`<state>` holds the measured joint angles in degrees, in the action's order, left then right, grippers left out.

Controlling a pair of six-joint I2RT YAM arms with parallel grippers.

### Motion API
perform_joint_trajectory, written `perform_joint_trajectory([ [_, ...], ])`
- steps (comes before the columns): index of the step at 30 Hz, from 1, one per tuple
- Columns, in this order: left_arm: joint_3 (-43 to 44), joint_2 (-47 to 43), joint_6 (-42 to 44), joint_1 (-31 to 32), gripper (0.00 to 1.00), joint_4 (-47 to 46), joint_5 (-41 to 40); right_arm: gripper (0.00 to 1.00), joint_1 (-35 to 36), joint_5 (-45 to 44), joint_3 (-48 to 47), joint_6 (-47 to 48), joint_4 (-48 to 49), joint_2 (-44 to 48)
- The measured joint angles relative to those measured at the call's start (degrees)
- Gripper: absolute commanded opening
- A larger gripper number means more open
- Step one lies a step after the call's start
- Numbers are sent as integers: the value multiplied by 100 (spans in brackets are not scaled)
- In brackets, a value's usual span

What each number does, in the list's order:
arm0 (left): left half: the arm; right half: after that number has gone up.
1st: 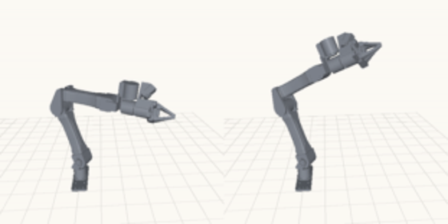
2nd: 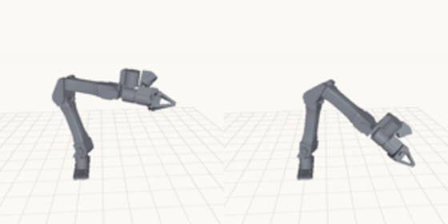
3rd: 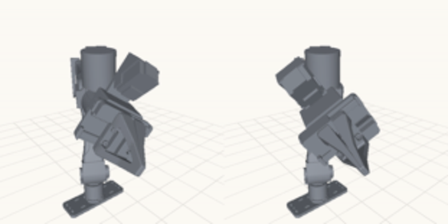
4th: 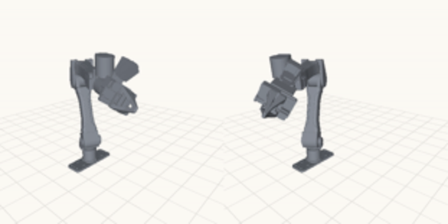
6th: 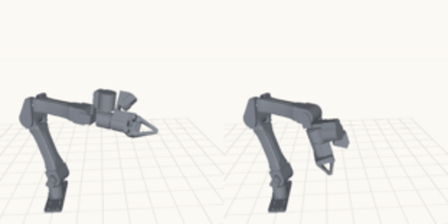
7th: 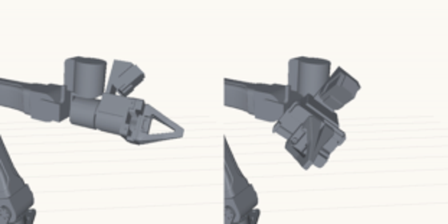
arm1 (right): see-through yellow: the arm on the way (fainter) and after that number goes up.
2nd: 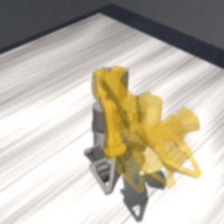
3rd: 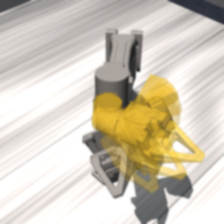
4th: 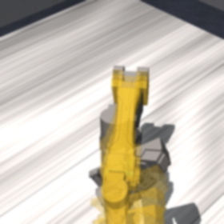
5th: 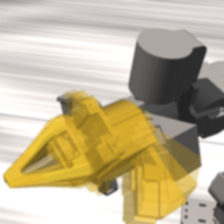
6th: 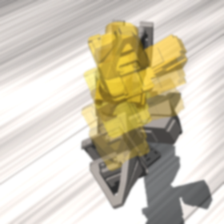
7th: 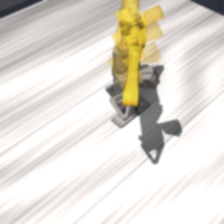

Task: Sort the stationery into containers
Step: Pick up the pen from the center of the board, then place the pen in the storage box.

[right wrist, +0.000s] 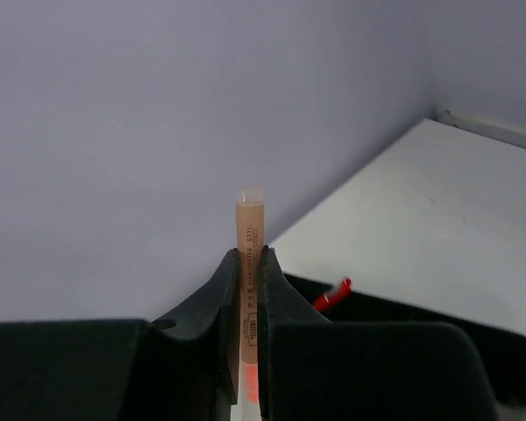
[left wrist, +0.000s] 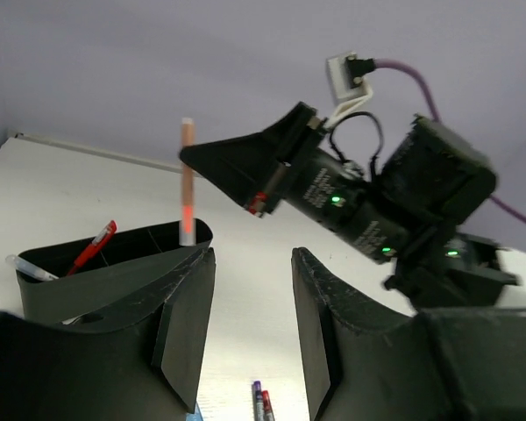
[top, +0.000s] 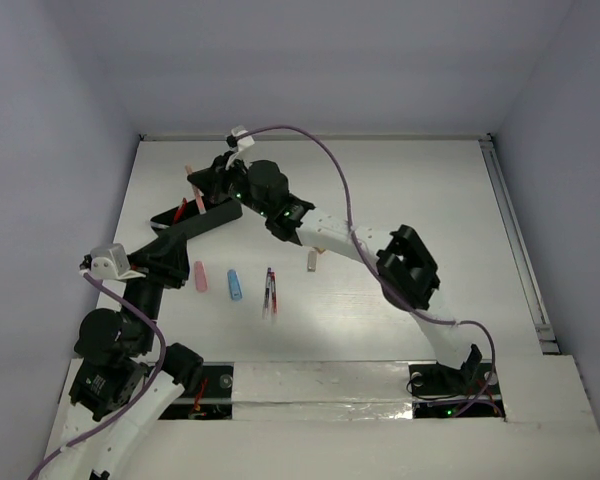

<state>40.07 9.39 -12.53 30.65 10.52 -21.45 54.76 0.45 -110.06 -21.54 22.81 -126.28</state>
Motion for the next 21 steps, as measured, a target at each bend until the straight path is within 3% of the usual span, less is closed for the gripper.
perform_joint_trajectory([
  [4,0,-26,0,0,38,0,-22,0,0,238,-920,-461,730,-984],
  [11,-24,-31,-11,2,39,4,-70,0,0,319,-3611,-986,820,-2962],
  [21,-26,-31,-17,11,40,0,-76,0,0,52,-4011,-1150,1082,-3427],
])
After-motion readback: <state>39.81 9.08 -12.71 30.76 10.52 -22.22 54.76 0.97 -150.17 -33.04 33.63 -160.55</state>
